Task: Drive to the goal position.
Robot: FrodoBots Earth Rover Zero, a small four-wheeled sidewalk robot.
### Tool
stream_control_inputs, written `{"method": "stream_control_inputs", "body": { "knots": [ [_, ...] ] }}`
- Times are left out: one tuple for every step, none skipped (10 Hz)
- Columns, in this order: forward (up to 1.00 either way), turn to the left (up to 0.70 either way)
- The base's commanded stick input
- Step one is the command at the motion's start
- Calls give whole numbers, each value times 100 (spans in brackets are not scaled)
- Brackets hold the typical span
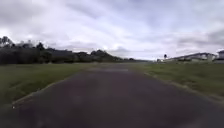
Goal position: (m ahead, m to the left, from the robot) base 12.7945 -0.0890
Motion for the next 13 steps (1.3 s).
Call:
{"method": "stream_control_inputs", "body": {
  "knots": [
    [70, 0],
    [70, 0],
    [70, 0],
    [70, 0],
    [70, 0],
    [70, 0],
    [70, 0],
    [70, 0],
    [70, 0],
    [70, 0],
    [70, 0],
    [70, 0],
    [70, 0]
  ]
}}
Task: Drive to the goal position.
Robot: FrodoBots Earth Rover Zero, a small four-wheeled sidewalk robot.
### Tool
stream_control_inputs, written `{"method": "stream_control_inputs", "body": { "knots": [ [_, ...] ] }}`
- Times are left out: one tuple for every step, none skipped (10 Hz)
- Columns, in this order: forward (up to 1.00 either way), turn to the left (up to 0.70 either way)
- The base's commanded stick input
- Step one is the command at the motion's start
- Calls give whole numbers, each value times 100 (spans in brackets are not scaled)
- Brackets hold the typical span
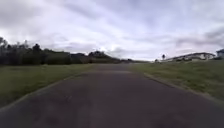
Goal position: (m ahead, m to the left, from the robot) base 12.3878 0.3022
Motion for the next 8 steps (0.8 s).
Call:
{"method": "stream_control_inputs", "body": {
  "knots": [
    [70, 0],
    [70, 0],
    [70, 0],
    [70, 0],
    [70, 0],
    [70, 0],
    [70, 0],
    [70, 0]
  ]
}}
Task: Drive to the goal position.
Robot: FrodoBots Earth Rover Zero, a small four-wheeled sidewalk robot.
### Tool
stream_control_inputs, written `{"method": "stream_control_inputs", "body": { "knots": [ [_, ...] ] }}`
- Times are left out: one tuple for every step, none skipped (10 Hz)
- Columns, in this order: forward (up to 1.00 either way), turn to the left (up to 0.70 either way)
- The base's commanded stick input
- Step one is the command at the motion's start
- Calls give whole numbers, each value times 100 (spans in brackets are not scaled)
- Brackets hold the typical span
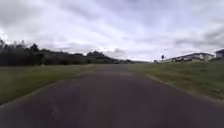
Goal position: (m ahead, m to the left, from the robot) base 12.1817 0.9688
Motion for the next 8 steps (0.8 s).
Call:
{"method": "stream_control_inputs", "body": {
  "knots": [
    [70, 0],
    [70, 0],
    [70, 0],
    [70, 0],
    [70, 0],
    [70, 0],
    [70, 0],
    [70, 0]
  ]
}}
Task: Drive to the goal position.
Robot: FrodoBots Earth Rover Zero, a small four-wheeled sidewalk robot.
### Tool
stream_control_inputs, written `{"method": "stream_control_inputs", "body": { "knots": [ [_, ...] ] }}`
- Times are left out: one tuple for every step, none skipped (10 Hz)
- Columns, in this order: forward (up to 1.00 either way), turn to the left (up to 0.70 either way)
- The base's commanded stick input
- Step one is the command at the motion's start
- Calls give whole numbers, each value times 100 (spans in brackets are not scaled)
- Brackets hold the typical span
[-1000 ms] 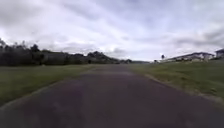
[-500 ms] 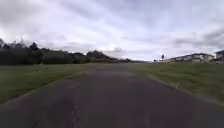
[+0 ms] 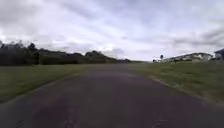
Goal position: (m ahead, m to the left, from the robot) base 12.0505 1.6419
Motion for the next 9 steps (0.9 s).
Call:
{"method": "stream_control_inputs", "body": {
  "knots": [
    [70, 0],
    [70, 0],
    [70, 0],
    [70, 0],
    [70, 0],
    [70, 0],
    [70, 0],
    [70, 0],
    [70, 0]
  ]
}}
